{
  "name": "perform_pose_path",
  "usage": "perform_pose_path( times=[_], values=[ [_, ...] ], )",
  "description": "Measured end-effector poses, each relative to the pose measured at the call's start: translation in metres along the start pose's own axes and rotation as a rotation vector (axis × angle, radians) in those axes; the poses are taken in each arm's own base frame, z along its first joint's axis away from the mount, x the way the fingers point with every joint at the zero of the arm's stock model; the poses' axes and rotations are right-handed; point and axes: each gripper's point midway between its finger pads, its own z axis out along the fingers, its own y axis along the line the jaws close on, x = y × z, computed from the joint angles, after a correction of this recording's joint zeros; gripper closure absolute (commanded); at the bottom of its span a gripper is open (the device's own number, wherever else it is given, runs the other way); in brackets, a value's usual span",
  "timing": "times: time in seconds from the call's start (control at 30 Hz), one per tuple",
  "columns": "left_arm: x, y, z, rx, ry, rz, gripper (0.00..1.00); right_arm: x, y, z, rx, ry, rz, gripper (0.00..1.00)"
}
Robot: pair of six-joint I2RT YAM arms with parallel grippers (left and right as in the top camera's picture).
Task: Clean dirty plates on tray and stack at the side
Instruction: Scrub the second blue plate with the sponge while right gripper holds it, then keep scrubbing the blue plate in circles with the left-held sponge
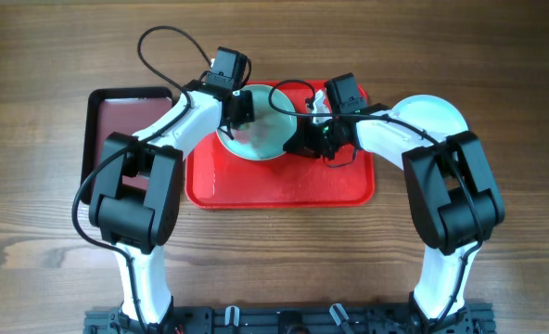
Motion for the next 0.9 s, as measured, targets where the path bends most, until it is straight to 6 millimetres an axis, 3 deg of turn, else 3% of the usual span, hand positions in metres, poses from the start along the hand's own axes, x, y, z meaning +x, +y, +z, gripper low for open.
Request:
perform_pose_path(
  times=[0.37,0.53,0.77,0.9],
  values=[
    [0.011,-0.016,0.0,0.101,0.048,0.141,0.96,0.014,0.0,0.0,-0.007,0.062,0.011,0.95],
    [0.017,0.006,-0.003,-0.065,0.063,0.07,0.96,0.017,0.005,0.003,-0.013,0.068,-0.01,0.96],
    [0.065,0.041,-0.031,-0.264,0.3,0.003,0.96,0.028,0.014,0.009,-0.036,0.104,-0.059,0.96],
    [0.074,0.035,-0.035,-0.213,0.38,-0.001,0.96,0.029,0.015,0.009,-0.038,0.107,-0.069,0.96]
  ],
)
